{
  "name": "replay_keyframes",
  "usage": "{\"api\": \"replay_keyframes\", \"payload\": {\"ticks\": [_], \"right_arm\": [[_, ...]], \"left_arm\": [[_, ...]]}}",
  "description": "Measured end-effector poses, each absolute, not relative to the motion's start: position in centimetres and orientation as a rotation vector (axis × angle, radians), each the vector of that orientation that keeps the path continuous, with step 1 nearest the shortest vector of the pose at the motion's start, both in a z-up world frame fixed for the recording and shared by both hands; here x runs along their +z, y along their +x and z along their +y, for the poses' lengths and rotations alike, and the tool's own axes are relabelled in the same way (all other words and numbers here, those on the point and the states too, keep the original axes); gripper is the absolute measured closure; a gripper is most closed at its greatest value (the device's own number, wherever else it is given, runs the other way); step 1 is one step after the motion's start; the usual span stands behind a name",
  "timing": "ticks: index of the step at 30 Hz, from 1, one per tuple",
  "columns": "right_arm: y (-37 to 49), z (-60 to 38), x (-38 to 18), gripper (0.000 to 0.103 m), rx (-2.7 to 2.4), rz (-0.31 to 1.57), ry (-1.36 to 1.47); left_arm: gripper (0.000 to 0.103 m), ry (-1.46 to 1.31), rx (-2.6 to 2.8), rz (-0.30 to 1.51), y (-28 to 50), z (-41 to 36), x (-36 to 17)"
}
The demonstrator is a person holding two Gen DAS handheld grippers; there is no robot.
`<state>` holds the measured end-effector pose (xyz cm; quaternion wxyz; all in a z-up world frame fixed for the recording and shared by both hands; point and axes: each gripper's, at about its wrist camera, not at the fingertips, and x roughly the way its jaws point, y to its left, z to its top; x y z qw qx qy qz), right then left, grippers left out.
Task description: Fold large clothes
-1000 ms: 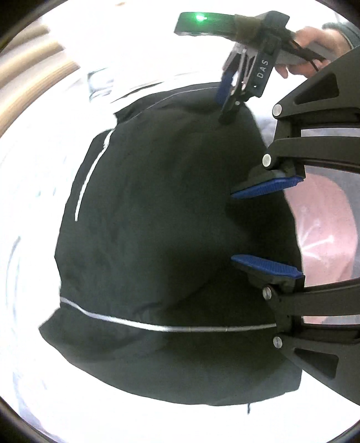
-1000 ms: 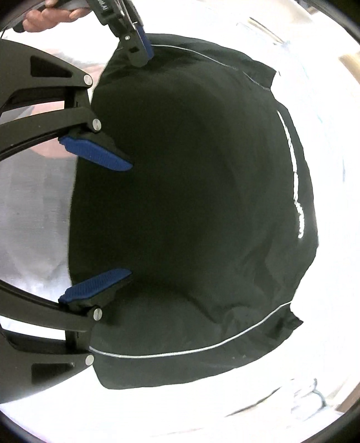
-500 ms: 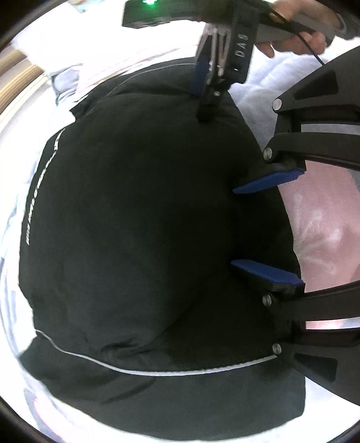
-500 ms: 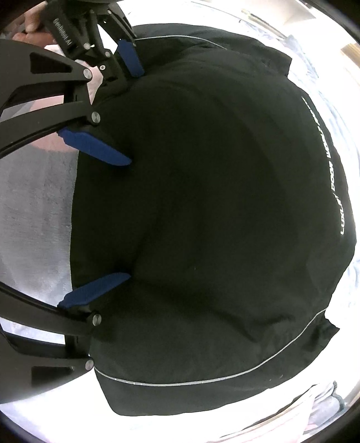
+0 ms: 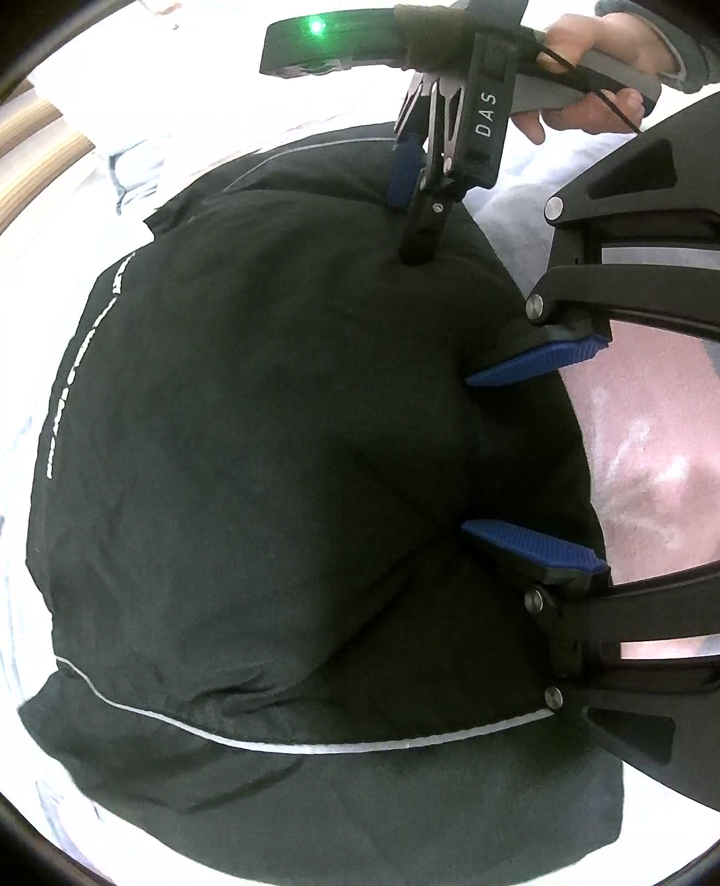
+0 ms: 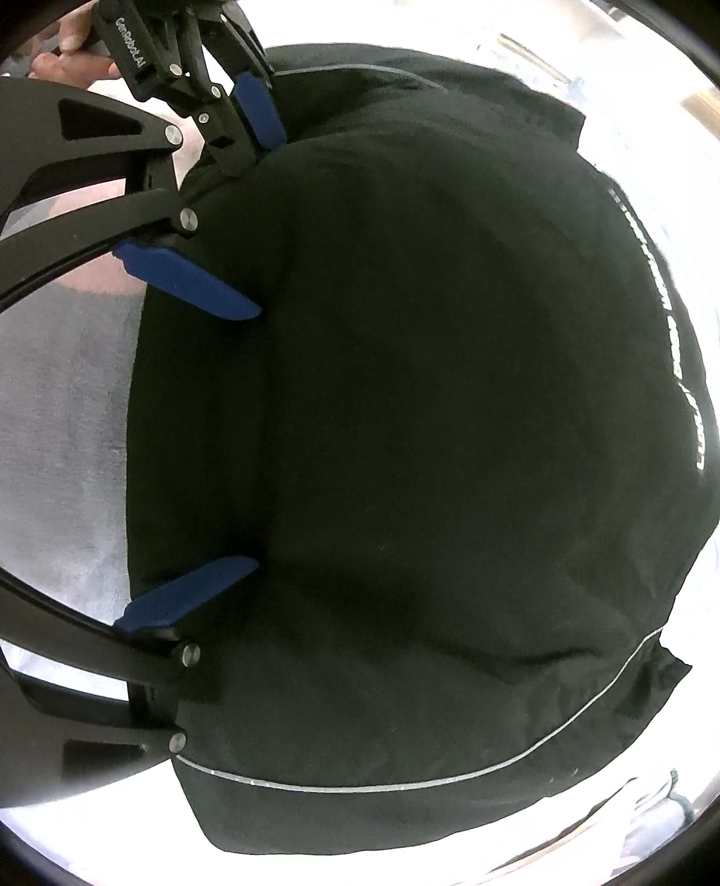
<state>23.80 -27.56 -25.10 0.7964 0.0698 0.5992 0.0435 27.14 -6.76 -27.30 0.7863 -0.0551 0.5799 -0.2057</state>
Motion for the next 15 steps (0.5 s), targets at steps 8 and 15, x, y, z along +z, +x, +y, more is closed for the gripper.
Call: {"api": "replay_keyframes", "payload": {"ticks": [8,15], "right_arm": [[22.4,-32.8,-18.8,0.015,0.115,1.180,0.149],[25.9,-41.4,-14.9,0.014,-0.023,1.065,0.105]], "left_arm": [[0.051,-0.190,-0.382,1.155,28.2,-1.4,-21.3],[0.050,-0.249,-0.231,1.074,32.5,6.4,-18.4]]}}
